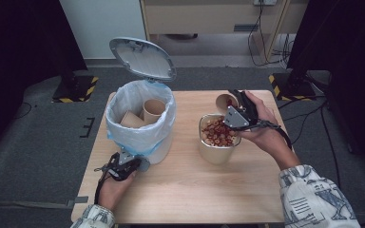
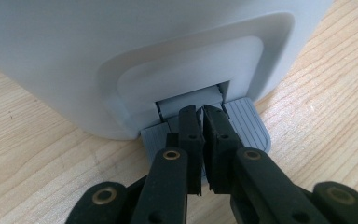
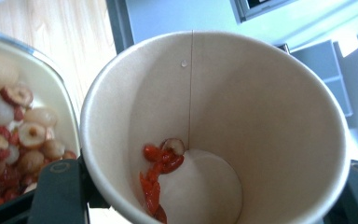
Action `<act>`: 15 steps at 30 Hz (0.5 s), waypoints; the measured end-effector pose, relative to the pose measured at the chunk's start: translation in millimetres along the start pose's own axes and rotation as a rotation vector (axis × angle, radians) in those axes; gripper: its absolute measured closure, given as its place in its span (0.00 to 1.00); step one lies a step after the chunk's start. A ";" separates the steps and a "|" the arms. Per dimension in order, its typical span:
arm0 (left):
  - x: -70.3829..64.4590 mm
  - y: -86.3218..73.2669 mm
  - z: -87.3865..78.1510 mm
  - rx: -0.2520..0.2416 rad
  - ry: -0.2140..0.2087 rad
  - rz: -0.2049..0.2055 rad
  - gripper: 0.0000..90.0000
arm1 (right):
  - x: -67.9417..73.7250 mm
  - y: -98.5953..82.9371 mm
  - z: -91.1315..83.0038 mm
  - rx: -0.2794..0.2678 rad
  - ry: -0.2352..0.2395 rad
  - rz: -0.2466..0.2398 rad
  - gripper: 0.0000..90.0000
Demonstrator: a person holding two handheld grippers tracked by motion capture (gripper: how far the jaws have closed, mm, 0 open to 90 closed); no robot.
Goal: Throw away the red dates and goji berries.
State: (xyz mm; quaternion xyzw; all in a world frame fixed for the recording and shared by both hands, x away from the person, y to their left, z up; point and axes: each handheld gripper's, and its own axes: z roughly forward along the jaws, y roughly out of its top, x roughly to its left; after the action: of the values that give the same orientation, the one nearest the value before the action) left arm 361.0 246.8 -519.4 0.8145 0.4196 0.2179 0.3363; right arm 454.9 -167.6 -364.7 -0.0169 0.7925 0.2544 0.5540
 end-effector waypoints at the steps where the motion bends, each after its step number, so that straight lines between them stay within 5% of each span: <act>1: 0.0 0.0 0.0 0.000 0.000 0.000 0.95 | -2.3 -1.1 0.0 -0.009 0.004 0.041 0.32; 15: 0.0 0.0 0.0 0.000 0.000 0.000 0.95 | -12.4 2.2 0.9 -0.063 0.018 0.211 0.32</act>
State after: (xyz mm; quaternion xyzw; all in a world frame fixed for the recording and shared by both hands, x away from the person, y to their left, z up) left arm 361.0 246.8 -519.4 0.8145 0.4195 0.2179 0.3364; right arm 459.8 -168.5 -353.1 0.0469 0.7863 0.3361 0.5162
